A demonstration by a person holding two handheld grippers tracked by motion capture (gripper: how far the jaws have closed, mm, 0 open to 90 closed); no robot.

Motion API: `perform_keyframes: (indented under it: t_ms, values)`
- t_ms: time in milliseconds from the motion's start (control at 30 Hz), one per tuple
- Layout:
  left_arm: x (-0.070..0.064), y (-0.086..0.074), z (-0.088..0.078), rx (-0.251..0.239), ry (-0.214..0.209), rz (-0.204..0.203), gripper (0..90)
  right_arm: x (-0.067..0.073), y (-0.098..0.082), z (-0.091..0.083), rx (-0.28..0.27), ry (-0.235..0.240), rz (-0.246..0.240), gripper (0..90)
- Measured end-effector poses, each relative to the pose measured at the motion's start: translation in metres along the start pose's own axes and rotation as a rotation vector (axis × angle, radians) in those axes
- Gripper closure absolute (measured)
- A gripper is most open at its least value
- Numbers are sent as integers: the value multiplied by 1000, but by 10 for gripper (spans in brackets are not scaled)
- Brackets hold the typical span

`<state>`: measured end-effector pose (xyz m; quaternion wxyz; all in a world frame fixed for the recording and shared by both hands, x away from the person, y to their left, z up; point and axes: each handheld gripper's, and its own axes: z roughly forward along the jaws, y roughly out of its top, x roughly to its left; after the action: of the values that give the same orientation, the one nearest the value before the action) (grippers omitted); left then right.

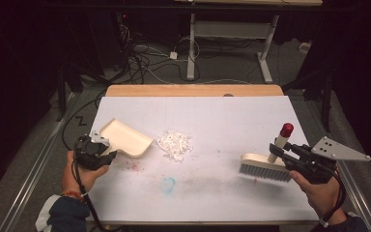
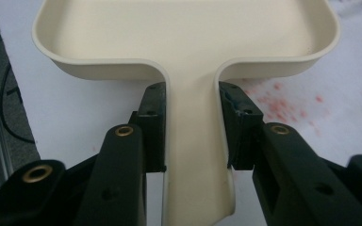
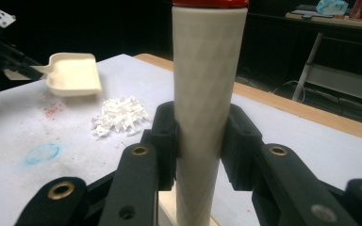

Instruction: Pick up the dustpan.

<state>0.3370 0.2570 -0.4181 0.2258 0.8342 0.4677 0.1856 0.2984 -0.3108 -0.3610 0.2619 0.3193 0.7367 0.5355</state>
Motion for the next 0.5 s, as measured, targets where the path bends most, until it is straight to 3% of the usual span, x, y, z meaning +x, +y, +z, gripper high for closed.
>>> perform_keyframes:
  t_ms: [200,300,400,500]
  values:
    - [-24,-3,-20,35,-78,108,640,1,-1,1,12,5,-1,703]
    - [-38,-5,-21,51,-109,153,640,1,-1,1,14,2,-4,703]
    - [-49,-8,-15,85,-133,185,640,1,-1,1,10,-3,-2,703]
    - [-54,-10,-10,99,-155,183,639,1,-1,0,-4,-13,-2,704]
